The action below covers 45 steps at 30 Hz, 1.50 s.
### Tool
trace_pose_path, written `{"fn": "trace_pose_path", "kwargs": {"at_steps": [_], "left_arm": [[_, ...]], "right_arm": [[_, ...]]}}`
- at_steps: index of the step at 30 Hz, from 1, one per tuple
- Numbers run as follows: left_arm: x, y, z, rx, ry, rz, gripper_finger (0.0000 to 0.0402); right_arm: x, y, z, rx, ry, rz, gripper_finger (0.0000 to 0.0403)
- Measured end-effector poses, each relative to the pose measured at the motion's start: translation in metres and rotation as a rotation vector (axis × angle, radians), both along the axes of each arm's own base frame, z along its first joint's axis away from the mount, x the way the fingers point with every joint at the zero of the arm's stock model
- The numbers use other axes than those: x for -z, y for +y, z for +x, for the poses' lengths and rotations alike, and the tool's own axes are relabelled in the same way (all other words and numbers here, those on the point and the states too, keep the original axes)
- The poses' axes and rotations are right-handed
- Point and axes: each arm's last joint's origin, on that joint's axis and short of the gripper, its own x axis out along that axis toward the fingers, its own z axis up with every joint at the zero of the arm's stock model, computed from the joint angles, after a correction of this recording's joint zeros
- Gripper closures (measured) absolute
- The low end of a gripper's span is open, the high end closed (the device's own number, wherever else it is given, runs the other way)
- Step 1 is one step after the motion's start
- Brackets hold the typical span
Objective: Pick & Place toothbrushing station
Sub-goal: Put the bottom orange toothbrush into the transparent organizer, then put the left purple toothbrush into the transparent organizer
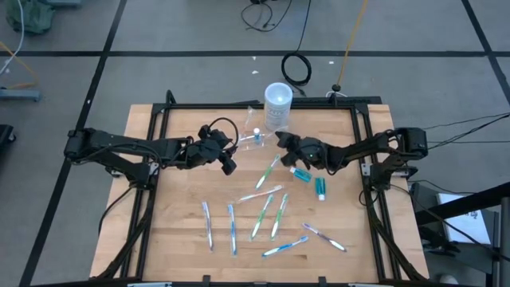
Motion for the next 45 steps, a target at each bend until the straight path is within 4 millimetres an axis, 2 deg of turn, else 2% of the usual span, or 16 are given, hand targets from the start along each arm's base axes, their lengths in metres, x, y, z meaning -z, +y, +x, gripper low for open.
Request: {"fn": "trace_pose_path", "kwargs": {"at_steps": [13,19,22,26,30,33,38,45], "left_arm": [[0.000,0.000,0.000,0.000,0.001,0.000,0.0245],[0.000,0.000,0.000,0.001,0.001,0.000,0.0245],[0.000,0.000,0.000,0.000,0.000,-0.001,0.0245],[0.000,0.000,0.000,-0.019,-0.020,-0.030,0.0245],[0.000,-0.002,0.000,0.007,-0.024,-0.057,0.0245],[0.001,-0.008,0.001,0.086,-0.015,-0.095,0.0245],[0.004,-0.024,0.001,0.239,0.011,-0.214,0.0245],[0.018,-0.055,-0.003,0.246,0.094,-0.296,0.0245]], "right_arm": [[-0.003,-0.002,0.000,0.018,-0.106,0.083,0.0322],[-0.016,0.001,0.002,0.014,-0.313,0.143,0.0303],[-0.023,0.009,0.004,-0.004,-0.493,0.278,0.0303],[-0.028,0.024,0.006,-0.033,-0.775,0.613,0.0309],[-0.028,0.034,0.007,-0.040,-0.929,0.880,0.0314],[-0.023,0.039,0.008,-0.017,-0.951,0.996,0.0313],[-0.016,0.040,0.008,0.026,-0.893,1.016,0.0314],[-0.008,0.040,0.007,0.074,-0.832,1.031,0.0316]]}}
